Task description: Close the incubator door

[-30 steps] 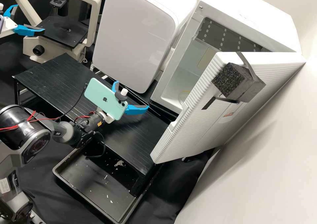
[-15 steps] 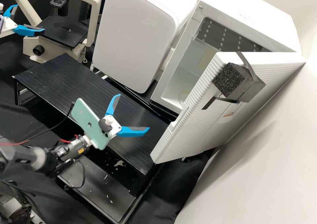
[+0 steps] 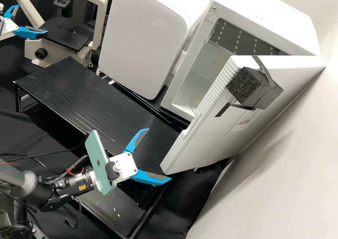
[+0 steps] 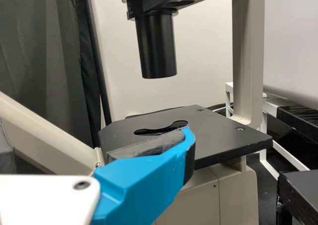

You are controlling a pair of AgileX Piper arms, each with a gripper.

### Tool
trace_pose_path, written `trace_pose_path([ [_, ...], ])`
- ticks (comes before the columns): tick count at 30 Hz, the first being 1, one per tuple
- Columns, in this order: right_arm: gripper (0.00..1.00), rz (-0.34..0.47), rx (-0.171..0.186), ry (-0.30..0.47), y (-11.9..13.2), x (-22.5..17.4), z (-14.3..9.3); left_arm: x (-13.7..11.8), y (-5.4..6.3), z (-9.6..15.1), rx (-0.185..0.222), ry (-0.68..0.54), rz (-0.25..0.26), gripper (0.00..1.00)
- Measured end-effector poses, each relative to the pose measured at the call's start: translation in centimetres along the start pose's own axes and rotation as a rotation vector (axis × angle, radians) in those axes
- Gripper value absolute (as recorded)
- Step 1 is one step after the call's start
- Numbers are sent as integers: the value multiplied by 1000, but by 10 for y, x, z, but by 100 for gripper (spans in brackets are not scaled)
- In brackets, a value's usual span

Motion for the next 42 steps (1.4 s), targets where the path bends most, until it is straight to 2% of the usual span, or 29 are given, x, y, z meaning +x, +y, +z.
trace_pose_path([
  [12, 100, 10, -25, -25, 2, 31, 7, 0, 0, 0, 0, 0, 0, 100],
  [20, 100, -1, -15, -6, -1, 35, 3, 0, 0, 0, 0, 0, 0, 100],
  [27, 100, -85, 80, 51, -10, 38, -5, 0, 0, 0, 0, 0, 0, 100],
  [29, 100, -99, 114, 62, -10, 39, -6, 0, 0, 0, 0, 0, 0, 100],
  [30, 100, -111, 142, 70, -11, 39, -7, 0, 0, 0, 0, 0, 0, 100],
  [35, 100, -176, 222, 103, -15, 37, -13, 0, 0, 0, 0, 0, 0, 100],
  [39, 100, -217, 231, 161, -16, 31, -29, 0, 0, 0, 0, 0, 0, 100],
  [42, 100, -252, 217, 263, -17, 22, -46, 0, 0, 0, 0, 0, 0, 100],
])
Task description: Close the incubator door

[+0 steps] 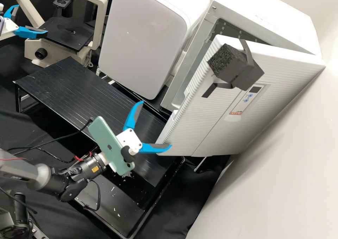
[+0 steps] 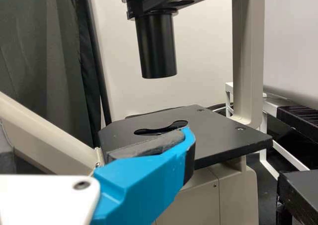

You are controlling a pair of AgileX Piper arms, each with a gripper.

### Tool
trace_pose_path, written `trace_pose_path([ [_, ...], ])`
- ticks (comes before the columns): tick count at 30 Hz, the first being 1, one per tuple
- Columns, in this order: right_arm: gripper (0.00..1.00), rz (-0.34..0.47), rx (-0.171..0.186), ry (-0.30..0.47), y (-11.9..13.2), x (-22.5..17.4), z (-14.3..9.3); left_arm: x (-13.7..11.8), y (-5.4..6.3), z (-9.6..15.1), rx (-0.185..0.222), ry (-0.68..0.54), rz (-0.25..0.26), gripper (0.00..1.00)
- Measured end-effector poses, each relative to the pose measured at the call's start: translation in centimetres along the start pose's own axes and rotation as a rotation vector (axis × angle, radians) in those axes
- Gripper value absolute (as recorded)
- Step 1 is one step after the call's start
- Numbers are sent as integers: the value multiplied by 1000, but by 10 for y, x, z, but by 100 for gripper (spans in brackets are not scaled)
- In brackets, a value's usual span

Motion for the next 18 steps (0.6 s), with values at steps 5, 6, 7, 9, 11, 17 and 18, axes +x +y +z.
trace_pose_path([
  [5, 100, -31, 0, 52, -6, -2, -8, 0, 0, 0, 0, 0, 0, 100],
  [6, 100, -36, 2, 55, -7, -2, -9, 0, 0, 0, 0, 0, 0, 100],
  [7, 100, -39, 4, 57, -7, -2, -9, 0, 0, 0, 0, 0, 0, 100],
  [9, 100, -51, 10, 57, -10, -1, -9, 0, 0, 0, 0, 0, 0, 100],
  [11, 100, -67, 20, 50, -13, 0, -7, 0, 0, 0, 0, 0, 0, 100],
  [17, 100, -126, 42, 11, -26, -1, 3, 0, 0, 0, 0, 0, 0, 100],
  [18, 100, -138, 34, 4, -29, -1, 5, 0, 0, 0, 0, 0, 0, 100],
])
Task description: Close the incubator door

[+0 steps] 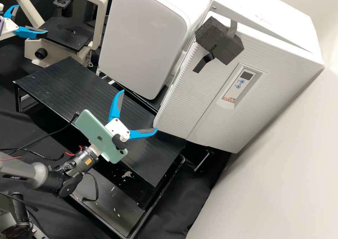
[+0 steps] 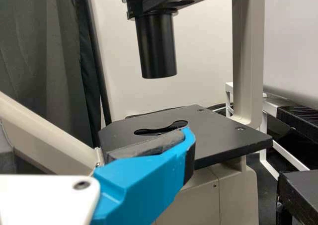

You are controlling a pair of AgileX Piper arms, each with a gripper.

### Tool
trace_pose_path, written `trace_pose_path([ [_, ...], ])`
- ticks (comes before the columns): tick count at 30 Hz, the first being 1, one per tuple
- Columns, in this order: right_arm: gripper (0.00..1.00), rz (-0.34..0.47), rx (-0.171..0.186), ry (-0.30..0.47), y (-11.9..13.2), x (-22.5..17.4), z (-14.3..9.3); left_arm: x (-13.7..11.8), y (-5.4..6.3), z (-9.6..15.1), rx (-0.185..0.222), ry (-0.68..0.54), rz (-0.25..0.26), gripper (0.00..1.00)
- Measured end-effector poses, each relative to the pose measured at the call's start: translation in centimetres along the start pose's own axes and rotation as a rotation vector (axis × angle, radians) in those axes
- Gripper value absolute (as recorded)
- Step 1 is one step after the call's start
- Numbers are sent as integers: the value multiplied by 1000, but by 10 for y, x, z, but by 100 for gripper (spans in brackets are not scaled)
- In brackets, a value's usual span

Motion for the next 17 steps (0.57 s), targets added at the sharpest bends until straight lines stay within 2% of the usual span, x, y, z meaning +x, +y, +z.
trace_pose_path([
  [2, 100, -25, -24, 0, -5, 2, 1, 0, 0, 0, 0, 0, 0, 100],
  [6, 100, -32, -104, -7, -17, 1, 1, 0, 0, 0, 0, 0, 0, 100],
  [10, 100, -26, -150, -30, -34, -5, -1, 0, 0, 0, 0, 0, 0, 100],
  [11, 100, -28, -155, -36, -36, -7, 0, 0, 0, 0, 0, 0, 0, 100],
  [17, 100, -95, -119, -56, -54, -19, 1, 0, 0, 0, 0, 0, 0, 100],
])
